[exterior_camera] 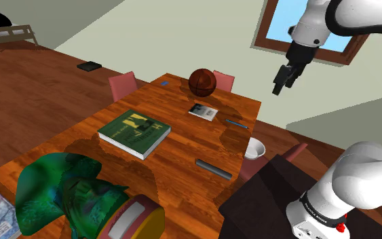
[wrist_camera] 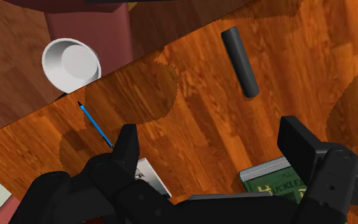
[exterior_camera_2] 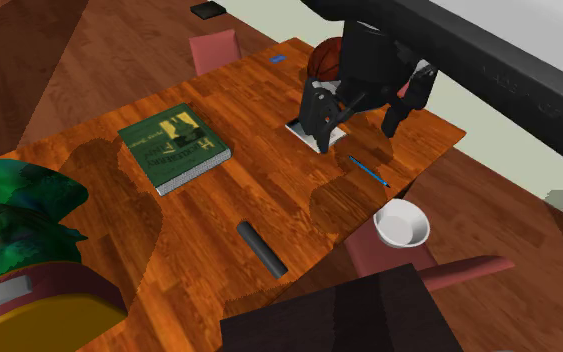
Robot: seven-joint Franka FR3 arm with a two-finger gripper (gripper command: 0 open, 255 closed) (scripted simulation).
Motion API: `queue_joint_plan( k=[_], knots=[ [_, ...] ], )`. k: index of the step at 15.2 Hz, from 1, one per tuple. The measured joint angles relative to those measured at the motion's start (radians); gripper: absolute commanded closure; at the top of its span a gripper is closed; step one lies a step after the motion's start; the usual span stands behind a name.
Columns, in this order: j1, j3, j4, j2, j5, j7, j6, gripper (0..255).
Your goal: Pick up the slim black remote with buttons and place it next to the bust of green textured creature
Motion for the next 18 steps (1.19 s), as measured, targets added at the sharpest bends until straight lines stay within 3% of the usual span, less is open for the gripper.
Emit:
queue_joint_plan(
  k=[2, 7, 18],
  knots=[
    [0.002, 0.002, -0.009, 0.003, 0.001, 0.000, 0.011, 0],
    [0.027, 0.026, -0.130, 0.037, 0.011, 0.006, 0.161, 0],
    [0.079, 0.080, -0.331, 0.253, 0.020, 0.013, 0.569, 0]
  ],
)
